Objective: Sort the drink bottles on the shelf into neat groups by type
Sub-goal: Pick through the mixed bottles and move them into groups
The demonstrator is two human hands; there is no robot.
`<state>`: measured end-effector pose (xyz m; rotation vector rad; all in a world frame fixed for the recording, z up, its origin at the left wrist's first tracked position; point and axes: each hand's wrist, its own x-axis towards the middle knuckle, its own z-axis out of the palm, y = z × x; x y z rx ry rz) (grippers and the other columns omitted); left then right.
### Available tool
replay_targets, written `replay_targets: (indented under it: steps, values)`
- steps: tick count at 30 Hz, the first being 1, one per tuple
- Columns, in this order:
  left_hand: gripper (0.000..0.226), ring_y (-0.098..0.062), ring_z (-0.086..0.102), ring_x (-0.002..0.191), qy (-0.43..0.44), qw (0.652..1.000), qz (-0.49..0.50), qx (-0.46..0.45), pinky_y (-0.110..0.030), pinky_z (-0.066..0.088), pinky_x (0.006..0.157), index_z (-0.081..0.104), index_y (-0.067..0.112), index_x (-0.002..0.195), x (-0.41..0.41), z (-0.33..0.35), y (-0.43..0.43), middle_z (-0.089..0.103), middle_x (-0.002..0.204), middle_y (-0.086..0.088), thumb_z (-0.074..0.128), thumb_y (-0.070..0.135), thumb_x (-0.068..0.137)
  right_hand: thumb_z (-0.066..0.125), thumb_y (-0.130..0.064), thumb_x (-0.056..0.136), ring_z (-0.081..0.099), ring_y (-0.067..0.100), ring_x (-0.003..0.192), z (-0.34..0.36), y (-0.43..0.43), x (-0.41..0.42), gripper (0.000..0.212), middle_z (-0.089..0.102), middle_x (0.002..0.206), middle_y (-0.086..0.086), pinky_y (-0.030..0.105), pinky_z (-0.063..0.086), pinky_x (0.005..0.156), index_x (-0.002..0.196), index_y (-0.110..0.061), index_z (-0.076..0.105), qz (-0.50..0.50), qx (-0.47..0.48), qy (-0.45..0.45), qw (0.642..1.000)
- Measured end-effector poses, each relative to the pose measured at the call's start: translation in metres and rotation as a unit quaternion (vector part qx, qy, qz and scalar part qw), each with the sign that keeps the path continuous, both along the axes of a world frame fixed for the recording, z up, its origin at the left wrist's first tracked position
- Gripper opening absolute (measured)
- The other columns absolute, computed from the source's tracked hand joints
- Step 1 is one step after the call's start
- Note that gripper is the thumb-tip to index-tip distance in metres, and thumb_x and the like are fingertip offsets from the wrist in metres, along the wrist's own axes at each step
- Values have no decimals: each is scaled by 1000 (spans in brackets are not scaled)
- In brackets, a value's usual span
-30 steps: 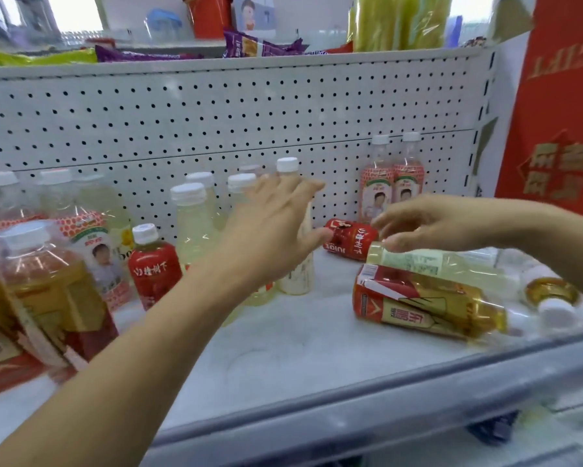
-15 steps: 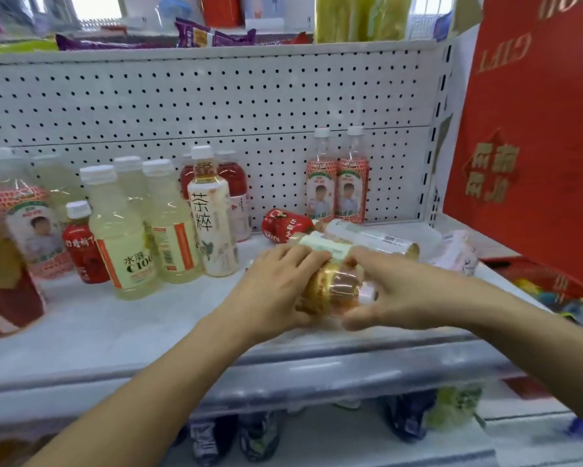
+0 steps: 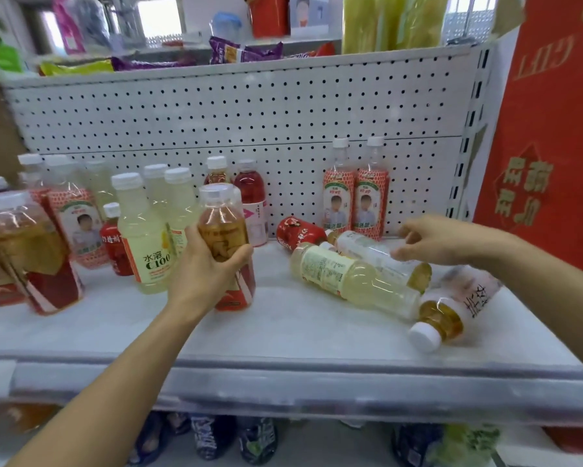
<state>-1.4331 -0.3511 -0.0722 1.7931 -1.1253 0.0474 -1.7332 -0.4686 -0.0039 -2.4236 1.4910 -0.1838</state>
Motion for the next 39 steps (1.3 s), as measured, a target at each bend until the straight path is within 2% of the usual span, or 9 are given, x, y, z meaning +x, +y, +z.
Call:
replay_targets:
  steps: [3, 6, 8, 13, 23, 27, 31, 35, 39]
  values:
    - [86, -28, 57, 114, -25, 999, 37, -10, -50, 51, 91, 28, 19, 141, -1, -3, -4, 54, 127, -4, 75, 52, 78, 61, -38, 94, 63, 20, 103, -13, -17, 11, 41, 64, 121, 4, 30, 52, 91, 125, -12, 58, 1, 22, 44, 999]
    - [82, -30, 44, 113, -214, 958, 105, -162, -44, 41, 96, 31, 8, 141, -18, 0, -3, 44, 126, -15, 77, 33, 77, 65, -44, 89, 67, 17, 91, -21, -35, 26, 40, 67, 105, 0, 28, 57, 77, 117, -17, 59, -11, 55, 52, 997]
    - [70, -28, 43, 114, -335, 912, 32, -233, -37, 35, 99, 35, 7, 139, -42, 2, -4, 43, 128, -13, 65, 29, 80, 68, -46, 85, 66, 16, 89, -25, -43, 37, 45, 65, 102, 0, 31, 59, 80, 117, -17, 56, -24, 73, 50, 996]
    - [72, -16, 34, 136, -418, 864, -271, 69, -33, 27, 117, 31, 23, 151, -86, -3, -29, 39, 150, 3, 65, 24, 87, 75, -33, 80, 61, 16, 81, -34, -50, 55, 39, 63, 94, 3, 29, 52, 69, 108, -14, 55, -51, 75, -9, 996]
    - [77, -25, 52, 117, -515, 797, -270, 164, -41, 46, 93, 40, 25, 143, -97, -1, -83, 54, 132, 0, 77, 30, 76, 81, -9, 73, 67, 20, 85, -8, -58, 26, 58, 66, 98, 3, 43, 55, 75, 115, -23, 44, -75, 40, -347, 934]
    - [77, -25, 53, 115, -533, 790, -248, 174, -44, 49, 88, 38, 26, 143, -98, 2, -84, 54, 128, 1, 76, 35, 77, 84, -2, 66, 64, 21, 95, -9, -64, 16, 76, 68, 107, 3, 51, 49, 94, 129, -17, 45, -97, 47, -409, 906]
    - [77, -24, 54, 114, -513, 807, -254, 146, -42, 52, 85, 39, 28, 141, -94, -1, -84, 56, 127, 4, 78, 41, 75, 85, -8, 68, 62, 23, 103, -20, -70, 12, 66, 66, 109, 0, 48, 46, 98, 124, -16, 49, -119, 55, -416, 900]
    - [76, -21, 58, 110, -439, 853, -259, 110, -39, 53, 82, 44, 32, 139, -87, 9, -82, 59, 128, 9, 75, 55, 74, 78, -7, 77, 60, 24, 113, -14, -66, 8, 46, 67, 116, 3, 50, 43, 106, 114, -22, 54, -88, 85, -376, 919]
    - [66, -17, 62, 98, -284, 923, -254, 62, -33, 50, 79, 53, 27, 129, -89, 24, -80, 64, 113, 10, 80, 41, 71, 66, -13, 91, 55, 20, 116, -16, -55, -6, 40, 61, 126, -1, 47, 39, 110, 130, -16, 55, -100, 79, -273, 953]
